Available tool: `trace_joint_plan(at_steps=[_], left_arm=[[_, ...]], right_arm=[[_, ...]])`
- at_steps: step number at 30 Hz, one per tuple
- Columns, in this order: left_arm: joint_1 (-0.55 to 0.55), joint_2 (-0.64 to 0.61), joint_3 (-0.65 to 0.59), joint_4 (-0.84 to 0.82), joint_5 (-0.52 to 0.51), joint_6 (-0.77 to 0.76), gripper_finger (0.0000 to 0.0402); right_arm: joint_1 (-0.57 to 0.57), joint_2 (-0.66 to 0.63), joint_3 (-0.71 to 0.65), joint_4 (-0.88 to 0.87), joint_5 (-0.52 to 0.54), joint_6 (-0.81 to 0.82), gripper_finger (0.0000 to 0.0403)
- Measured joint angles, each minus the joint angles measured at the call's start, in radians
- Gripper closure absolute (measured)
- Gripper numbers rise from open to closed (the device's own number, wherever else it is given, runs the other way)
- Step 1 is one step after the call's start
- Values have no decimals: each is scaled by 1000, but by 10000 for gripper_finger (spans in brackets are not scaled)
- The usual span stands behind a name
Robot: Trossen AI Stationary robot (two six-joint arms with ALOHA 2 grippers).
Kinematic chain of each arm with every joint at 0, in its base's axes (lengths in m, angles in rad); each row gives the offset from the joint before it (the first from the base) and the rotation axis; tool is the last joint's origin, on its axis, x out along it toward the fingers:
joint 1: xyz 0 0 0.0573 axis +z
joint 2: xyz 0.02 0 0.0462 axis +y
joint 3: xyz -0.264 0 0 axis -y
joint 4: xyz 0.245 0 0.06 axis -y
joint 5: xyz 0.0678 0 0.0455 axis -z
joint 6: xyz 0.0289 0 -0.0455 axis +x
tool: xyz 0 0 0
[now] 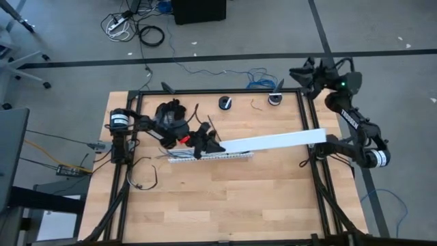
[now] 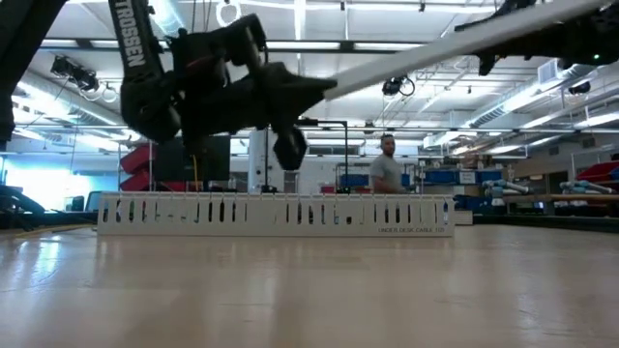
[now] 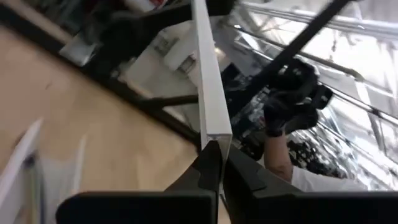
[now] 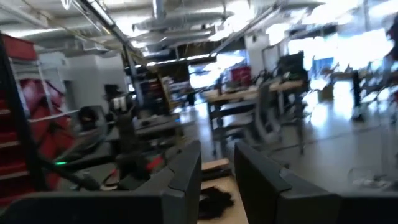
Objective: Ziptie cables
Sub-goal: Close the white cable duct
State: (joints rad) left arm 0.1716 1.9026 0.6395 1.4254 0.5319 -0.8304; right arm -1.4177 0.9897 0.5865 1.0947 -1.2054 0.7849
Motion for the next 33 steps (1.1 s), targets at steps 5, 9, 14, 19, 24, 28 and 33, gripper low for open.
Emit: trace_joint_plan(at_steps=[5, 9, 14, 19, 24, 28, 33], left_arm=[[40, 0, -72, -8, -49, -99, 401], [80, 0, -126, -9, -82, -210, 401], [91, 0, -138, -8, -74, -329, 401], [82, -12, -130, -9, -26, -414, 401], [82, -14, -118, -70, -9, -443, 401], [82, -13, -76, -172, 15, -398, 401], [84, -14, -2, -145, 28, -348, 401]], right_arm=[[-26, -1, 0, 155, 14, -22, 312], [-4, -13, 9, 256, 11, 50, 316], [75, -35, 61, 145, -108, 79, 320], [175, -35, 87, 0, -140, 4, 318], [286, -35, 88, -164, -204, -66, 317], [369, -34, 88, -234, -219, -88, 317], [426, -33, 88, -308, -221, -107, 305]])
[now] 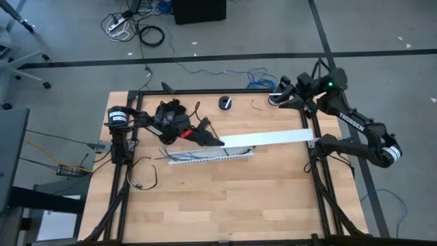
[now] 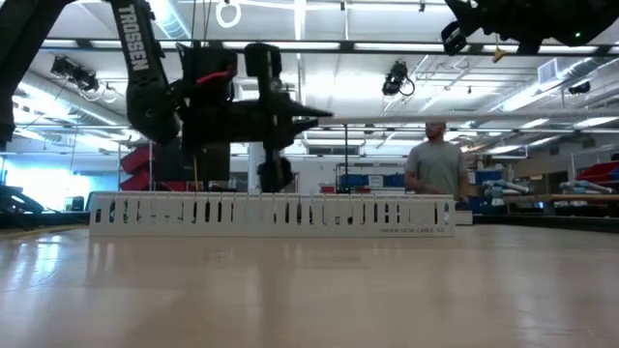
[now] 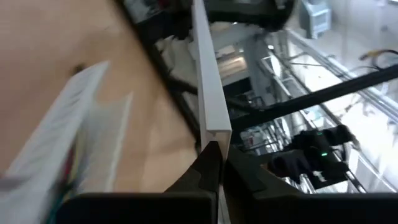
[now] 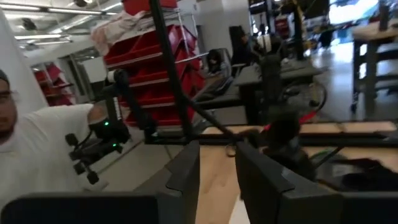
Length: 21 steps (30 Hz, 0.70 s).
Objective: Ziptie cables
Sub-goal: Close the white cable duct
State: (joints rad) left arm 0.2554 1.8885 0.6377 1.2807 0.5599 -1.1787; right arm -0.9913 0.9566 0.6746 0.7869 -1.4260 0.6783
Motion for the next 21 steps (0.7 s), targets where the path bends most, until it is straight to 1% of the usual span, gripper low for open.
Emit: trace_joint_plan(at_steps=[3, 6, 10, 12, 15, 18, 21], left_arm=[[0, 0, 43, -1, 15, 20, 401], [2, 0, 65, -1, 14, 32, 401], [21, 0, 65, -23, -9, 48, 401], [28, 0, 62, -36, -33, 48, 401], [33, 0, 61, -39, -59, 45, 401], [34, -4, 61, -37, -68, 47, 401], [35, -11, 61, -25, -66, 53, 401]], right_arm=[[36, 21, 0, -67, -7, -40, 285], [87, 59, 0, -78, 9, -70, 254], [144, 106, 10, -13, 54, -80, 196], [165, 124, 35, 28, 86, -87, 168], [191, 140, 100, 48, 90, -114, 136], [212, 147, 172, -15, 53, -122, 127], [225, 147, 238, -134, 14, -123, 135]])
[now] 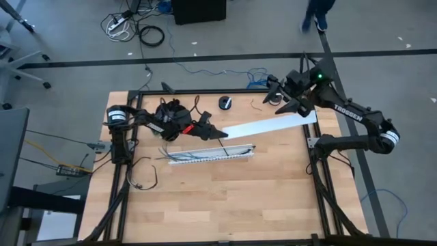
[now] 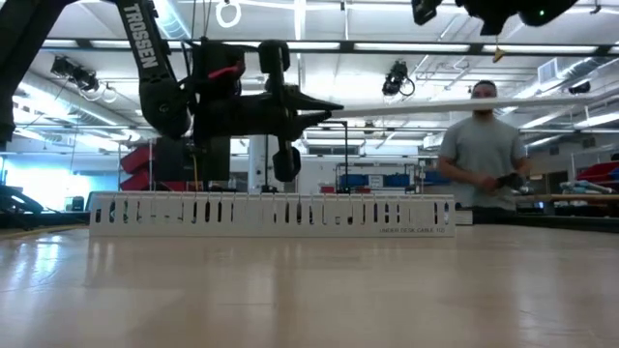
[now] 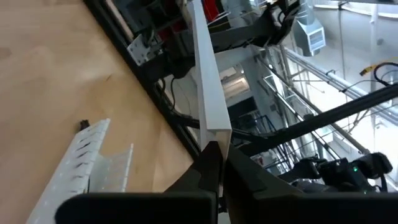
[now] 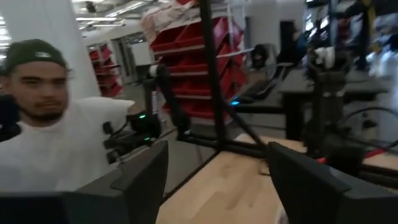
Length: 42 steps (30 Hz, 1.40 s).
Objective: Ziptie cables
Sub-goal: Close the white cable duct
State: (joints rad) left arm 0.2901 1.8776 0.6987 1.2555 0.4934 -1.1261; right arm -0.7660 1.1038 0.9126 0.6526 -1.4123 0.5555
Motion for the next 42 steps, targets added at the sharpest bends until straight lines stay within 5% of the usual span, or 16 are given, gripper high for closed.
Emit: trace_joint_plan(at_steps=[13, 24, 26, 33, 38, 42], left_arm=[[18, -9, 0, 19, 28, 51, 401], [18, -9, -1, 36, 22, 78, 401], [18, -9, -1, 47, 21, 78, 401], [28, -9, -1, 84, 48, 94, 401], [31, -9, -1, 87, 72, 107, 401], [37, -9, -1, 94, 75, 107, 401]], right_arm=[[-48, 28, 182, -122, -125, 166, 207], [-99, 198, 379, -289, -118, 158, 227], [-108, 223, 406, -286, -75, 149, 232], [-173, 252, 552, -319, 365, 71, 245], [-225, 285, 734, -841, 382, -160, 245], [-233, 341, 916, -1372, 576, -512, 246]])
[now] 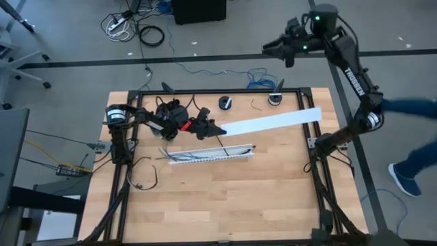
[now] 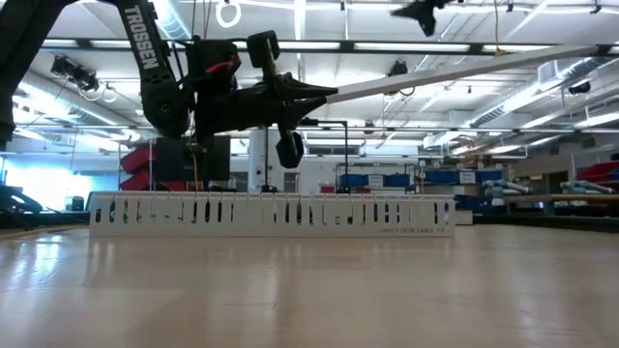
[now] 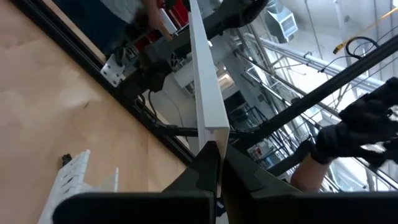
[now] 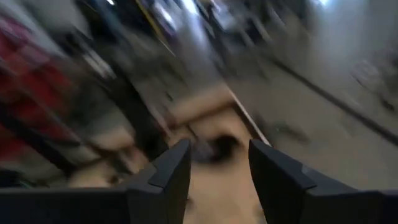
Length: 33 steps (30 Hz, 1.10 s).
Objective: Ziptie cables
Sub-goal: Close the white cable duct
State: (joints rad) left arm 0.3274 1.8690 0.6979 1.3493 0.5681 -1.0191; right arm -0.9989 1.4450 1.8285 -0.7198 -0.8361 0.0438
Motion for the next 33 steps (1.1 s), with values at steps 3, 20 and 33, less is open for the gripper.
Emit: trace_joint_plan(at_steps=[3, 20, 33], left_arm=[[1, 0, 0, 3, 5, 1, 401], [0, 0, 0, -42, -14, -5, 402], [-2, 2, 0, -123, -130, -117, 402]], right_arm=[[10, 58, 121, -359, 189, -202, 245], [390, -17, -103, -678, 715, -617, 248], [522, -118, -435, -472, 720, -572, 248]])
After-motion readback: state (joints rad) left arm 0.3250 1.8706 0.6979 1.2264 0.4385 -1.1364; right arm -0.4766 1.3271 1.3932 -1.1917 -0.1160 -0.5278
